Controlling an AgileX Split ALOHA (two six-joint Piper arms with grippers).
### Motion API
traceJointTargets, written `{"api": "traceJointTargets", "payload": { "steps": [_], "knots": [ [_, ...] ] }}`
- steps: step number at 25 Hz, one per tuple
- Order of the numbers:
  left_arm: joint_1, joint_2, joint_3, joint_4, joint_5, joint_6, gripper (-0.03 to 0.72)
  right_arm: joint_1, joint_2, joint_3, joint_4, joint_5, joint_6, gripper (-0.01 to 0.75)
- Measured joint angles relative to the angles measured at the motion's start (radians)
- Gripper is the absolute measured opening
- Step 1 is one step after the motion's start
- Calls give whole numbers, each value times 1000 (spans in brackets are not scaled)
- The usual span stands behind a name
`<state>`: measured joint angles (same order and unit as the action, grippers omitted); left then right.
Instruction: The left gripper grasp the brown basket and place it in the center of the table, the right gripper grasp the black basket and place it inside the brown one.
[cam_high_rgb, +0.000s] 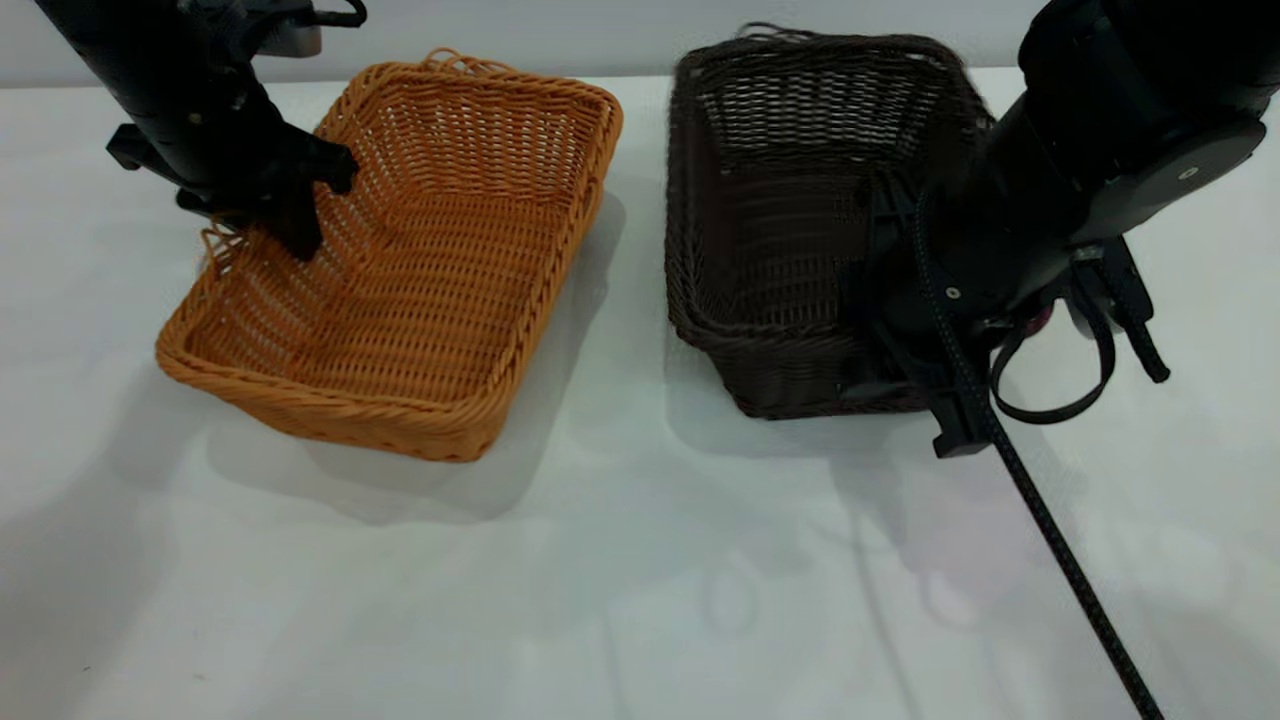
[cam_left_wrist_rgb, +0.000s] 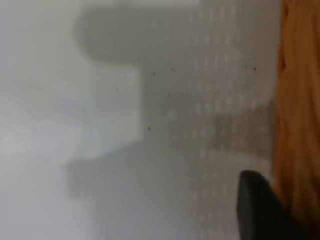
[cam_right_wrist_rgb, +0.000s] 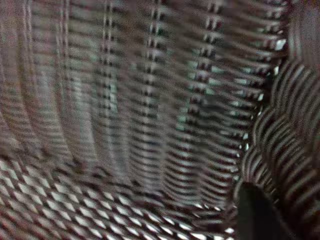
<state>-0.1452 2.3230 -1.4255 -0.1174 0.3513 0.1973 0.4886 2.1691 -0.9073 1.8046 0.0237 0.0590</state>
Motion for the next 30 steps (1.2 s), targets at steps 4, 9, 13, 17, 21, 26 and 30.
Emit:
{"api": "traceJointTargets", "payload": {
  "steps": [4, 9, 13, 17, 21, 26, 30],
  "knots": [
    [-6, 0, 0, -2, -1, -3, 85, -7, -11, -2, -2, 4, -22, 93],
    [-17, 0, 0, -3, -38, 43, 85, -104, -100, -1, -33, 20, -187, 93],
    [-35, -1, 0, -8, -87, 166, 85, -270, -203, 0, -140, 132, -379, 93],
    [-94, -9, -1, -7, -156, 477, 85, -456, -251, -2, -289, 377, -436, 92],
    [-200, -9, -2, -8, -184, 788, 85, -593, -253, -44, -507, 605, -439, 92],
    [-321, -8, -2, -25, -178, 1053, 85, -660, -255, -158, -726, 789, -435, 92],
    [-351, 3, -3, -30, -180, 1087, 85, -670, -255, -231, -778, 859, -427, 92]
  ]
}}
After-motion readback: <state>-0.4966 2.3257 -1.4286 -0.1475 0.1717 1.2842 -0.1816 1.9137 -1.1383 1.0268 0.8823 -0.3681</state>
